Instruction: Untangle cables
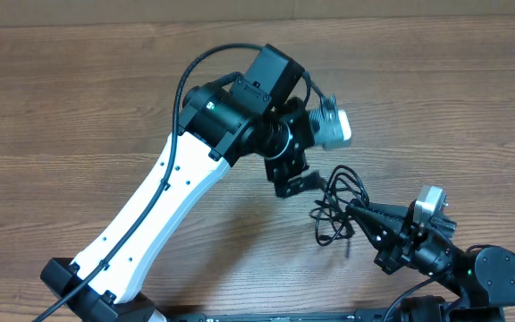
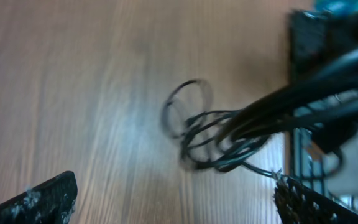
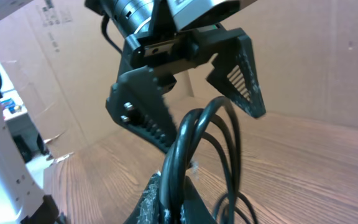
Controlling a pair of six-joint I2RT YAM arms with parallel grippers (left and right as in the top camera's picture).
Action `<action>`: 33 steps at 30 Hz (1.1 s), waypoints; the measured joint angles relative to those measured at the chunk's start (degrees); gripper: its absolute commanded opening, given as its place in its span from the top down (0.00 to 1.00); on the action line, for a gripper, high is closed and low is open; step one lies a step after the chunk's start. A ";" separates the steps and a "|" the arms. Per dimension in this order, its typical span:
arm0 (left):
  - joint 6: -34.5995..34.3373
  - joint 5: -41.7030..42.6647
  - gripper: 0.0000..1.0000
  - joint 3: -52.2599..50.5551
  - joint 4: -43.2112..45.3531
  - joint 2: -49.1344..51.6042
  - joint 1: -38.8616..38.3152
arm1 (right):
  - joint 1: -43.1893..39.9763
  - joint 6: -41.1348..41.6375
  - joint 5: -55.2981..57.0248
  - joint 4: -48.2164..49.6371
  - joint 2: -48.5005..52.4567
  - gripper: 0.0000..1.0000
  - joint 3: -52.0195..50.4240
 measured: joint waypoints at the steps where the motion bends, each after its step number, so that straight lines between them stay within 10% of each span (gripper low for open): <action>1: 2.19 1.31 0.00 0.00 -0.68 0.00 0.00 | 0.00 -0.24 -0.61 0.22 0.00 0.96 0.00; 17: 17.62 15.65 0.02 0.00 -0.13 0.00 -0.02 | 0.00 -0.28 -6.71 7.23 0.00 0.96 0.00; 25: 18.53 17.59 0.96 0.00 0.85 0.00 -0.07 | 0.00 1.95 -7.02 8.66 -0.02 0.96 0.00; 33: 18.73 18.01 0.96 0.00 0.52 0.00 -0.17 | 0.00 2.60 -6.69 8.68 0.00 0.96 0.00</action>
